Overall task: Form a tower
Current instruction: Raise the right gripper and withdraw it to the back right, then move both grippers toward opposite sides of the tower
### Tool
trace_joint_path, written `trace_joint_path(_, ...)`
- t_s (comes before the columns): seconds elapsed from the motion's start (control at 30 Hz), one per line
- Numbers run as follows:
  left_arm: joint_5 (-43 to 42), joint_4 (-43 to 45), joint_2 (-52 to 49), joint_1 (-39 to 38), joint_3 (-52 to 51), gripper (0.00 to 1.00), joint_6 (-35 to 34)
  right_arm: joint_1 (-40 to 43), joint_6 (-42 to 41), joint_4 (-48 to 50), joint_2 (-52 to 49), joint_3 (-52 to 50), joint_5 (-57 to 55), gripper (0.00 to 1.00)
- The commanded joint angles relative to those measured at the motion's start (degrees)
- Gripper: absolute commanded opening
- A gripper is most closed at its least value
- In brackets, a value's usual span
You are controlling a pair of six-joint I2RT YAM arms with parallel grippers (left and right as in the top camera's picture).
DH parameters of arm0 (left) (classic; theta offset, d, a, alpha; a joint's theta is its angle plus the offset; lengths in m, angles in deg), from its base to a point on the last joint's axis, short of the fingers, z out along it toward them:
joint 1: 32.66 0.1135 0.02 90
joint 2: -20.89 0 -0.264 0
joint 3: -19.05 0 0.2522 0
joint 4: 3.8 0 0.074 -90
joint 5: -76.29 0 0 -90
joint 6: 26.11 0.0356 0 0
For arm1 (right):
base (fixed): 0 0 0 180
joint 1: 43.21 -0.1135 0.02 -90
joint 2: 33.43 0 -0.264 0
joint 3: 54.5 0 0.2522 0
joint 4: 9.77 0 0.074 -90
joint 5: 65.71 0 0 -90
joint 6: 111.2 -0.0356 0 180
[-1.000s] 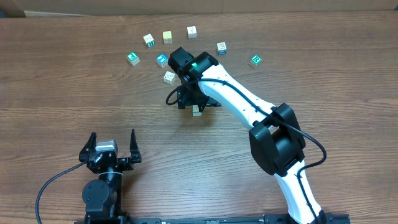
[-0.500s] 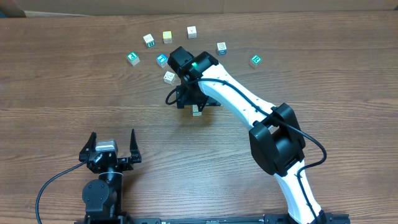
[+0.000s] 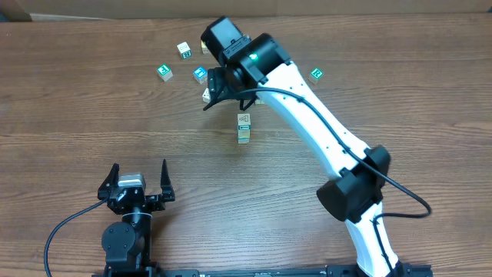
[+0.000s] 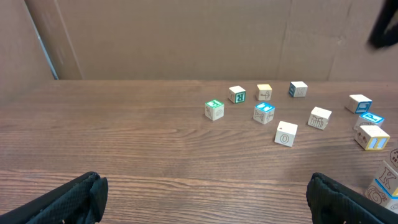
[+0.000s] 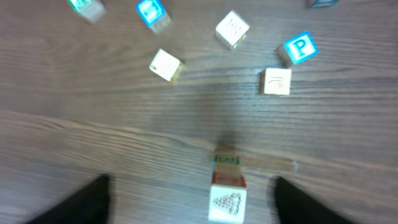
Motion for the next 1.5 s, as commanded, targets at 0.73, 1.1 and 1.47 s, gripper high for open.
trace_joint_path(0.73,0.72,1.62,0.55,-0.15,0.35,0.99,1.03,30.29,5.81,-14.88,6.95,0.17,5.55,0.04)
trace_joint_path(1.1,-10.16,-15.98,-13.22,-0.15,25.09,1.0,-2.43,35.19,9.09,-12.31,6.95,-3.26,9.75,0.04)
trace_joint_path(1.47,-15.69,-59.84,-62.18,-0.15,74.4,1.0,-1.99,34.99,9.05,-11.08,6.95,-3.28,10.29,0.04)
